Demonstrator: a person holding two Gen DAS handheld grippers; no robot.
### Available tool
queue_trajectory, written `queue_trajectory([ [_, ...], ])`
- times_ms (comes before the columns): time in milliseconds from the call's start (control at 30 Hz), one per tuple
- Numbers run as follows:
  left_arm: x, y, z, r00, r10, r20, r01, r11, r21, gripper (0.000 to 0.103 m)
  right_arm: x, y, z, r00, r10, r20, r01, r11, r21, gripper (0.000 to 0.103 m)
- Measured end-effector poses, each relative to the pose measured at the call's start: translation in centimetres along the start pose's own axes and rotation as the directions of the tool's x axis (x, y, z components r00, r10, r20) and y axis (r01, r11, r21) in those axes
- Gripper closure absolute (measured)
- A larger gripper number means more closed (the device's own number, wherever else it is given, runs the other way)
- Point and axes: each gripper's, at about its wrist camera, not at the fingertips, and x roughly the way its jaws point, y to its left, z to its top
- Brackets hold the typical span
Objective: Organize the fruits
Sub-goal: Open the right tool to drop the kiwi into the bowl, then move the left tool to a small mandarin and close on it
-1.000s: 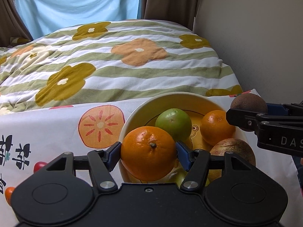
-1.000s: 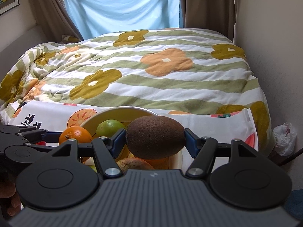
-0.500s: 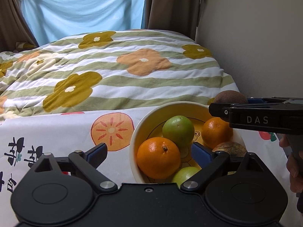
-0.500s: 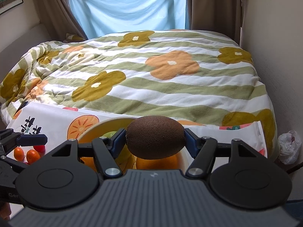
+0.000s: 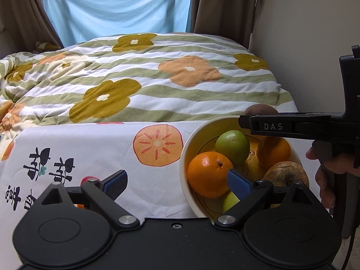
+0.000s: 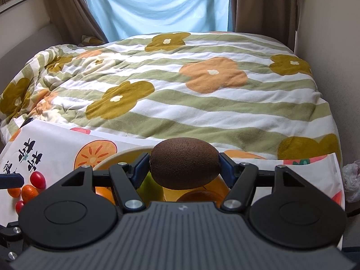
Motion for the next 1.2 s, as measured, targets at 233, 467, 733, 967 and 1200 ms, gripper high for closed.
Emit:
queue_trajectory([
  [233, -0.1, 0.6, -0.2, 1.000, 0.004, -0.012, -0.004, 0.999, -0.036, 0.006, 0.4, 0.2, -0.4, 1.000, -0.009, 0.024, 0.008, 1.000, 0.003, 0.010],
  [467, -0.7, 0.3, -0.5, 1.000, 0.016, -0.013, -0.017, 1.000, -0.027, 0.006, -1.1, 0.1, -0.2, 0.998, -0.022, 0.064, 0.022, 1.000, -0.004, 0.000],
  [733, -2.8, 0.5, -0.8, 1.000, 0.024, 0.013, -0.023, 0.996, -0.080, 0.006, -4.4, 0.2, -0.3, 0.995, -0.025, 0.101, 0.025, 1.000, -0.001, 0.000],
  [967, -6.9, 0.7, -1.7, 0.993, 0.081, 0.090, -0.070, 0.991, -0.112, 0.006, -8.2, 0.7, -0.4, 0.994, -0.015, 0.112, 0.015, 1.000, 0.001, 0.000],
  [1200, -11.0, 1.2, -3.8, 0.982, 0.127, 0.141, -0.102, 0.980, -0.171, 0.006, -12.4, 2.2, -0.9, 0.992, 0.018, 0.126, -0.013, 0.999, -0.036, 0.000],
])
